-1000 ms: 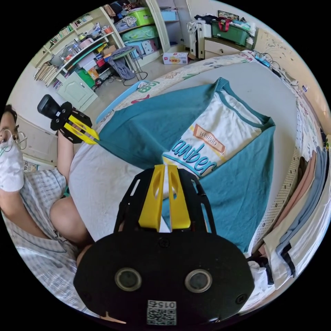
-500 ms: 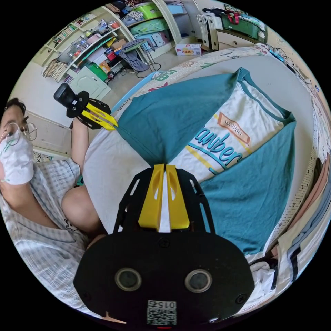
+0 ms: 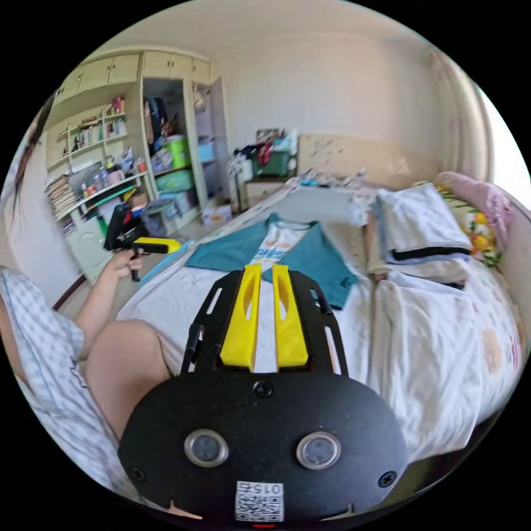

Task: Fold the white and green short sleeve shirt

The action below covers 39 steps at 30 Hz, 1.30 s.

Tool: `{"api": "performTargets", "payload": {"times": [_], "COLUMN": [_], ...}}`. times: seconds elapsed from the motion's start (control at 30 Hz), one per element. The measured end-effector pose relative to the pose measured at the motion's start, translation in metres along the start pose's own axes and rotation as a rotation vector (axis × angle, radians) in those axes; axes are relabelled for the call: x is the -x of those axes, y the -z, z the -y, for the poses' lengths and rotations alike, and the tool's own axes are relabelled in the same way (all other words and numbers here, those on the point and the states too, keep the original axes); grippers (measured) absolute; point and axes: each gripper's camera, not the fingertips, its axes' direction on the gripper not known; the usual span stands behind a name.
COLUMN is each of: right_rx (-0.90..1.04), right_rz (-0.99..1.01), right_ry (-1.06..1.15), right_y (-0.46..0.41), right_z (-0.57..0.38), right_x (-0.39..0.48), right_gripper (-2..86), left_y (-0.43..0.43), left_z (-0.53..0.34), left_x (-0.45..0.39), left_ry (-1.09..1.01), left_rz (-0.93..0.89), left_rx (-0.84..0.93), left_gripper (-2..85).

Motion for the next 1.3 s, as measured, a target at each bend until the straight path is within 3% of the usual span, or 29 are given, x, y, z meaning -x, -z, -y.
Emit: {"api": "performTargets", "payload": {"times": [0.13, 0.33, 0.53, 0.7, 0.97, 1.3], "right_rx": [-0.213, -0.312, -0.563, -0.62, -0.618, -0.547], "right_rz": [-0.148, -0.079, -0.097, -0.091, -0.062, 0.051], "right_ry": [-0.03, -0.098, -0.07, -0.082, -0.081, -0.046], "right_y": [0.1, 0.204, 0.285, 0.327, 0.352, 0.307], "right_z": [-0.105, -0.213, -0.311, -0.358, -0.397, -0.396], "right_x": [0.03, 0.045, 0.057, 0.055, 0.053, 0.053], "right_gripper": [4.1, 14.0, 24.5, 28.5, 32.6, 34.5], "left_y": [0.038, 0.065, 0.095, 0.114, 0.123, 0.121], "left_z": [-0.038, -0.087, -0.113, -0.128, -0.129, -0.127], "left_x": [-0.102, -0.232, -0.29, -0.314, -0.345, -0.342], "left_ry": [-0.064, -0.204, -0.169, -0.076, -0.036, -0.024], "left_rz": [0.091, 0.31, 0.248, 0.211, 0.181, 0.094], "left_rx": [-0.24, -0.47, -0.624, -0.737, -0.768, -0.65], "left_gripper": [7.2, 7.9, 18.0, 26.1, 31.1, 32.4]}}
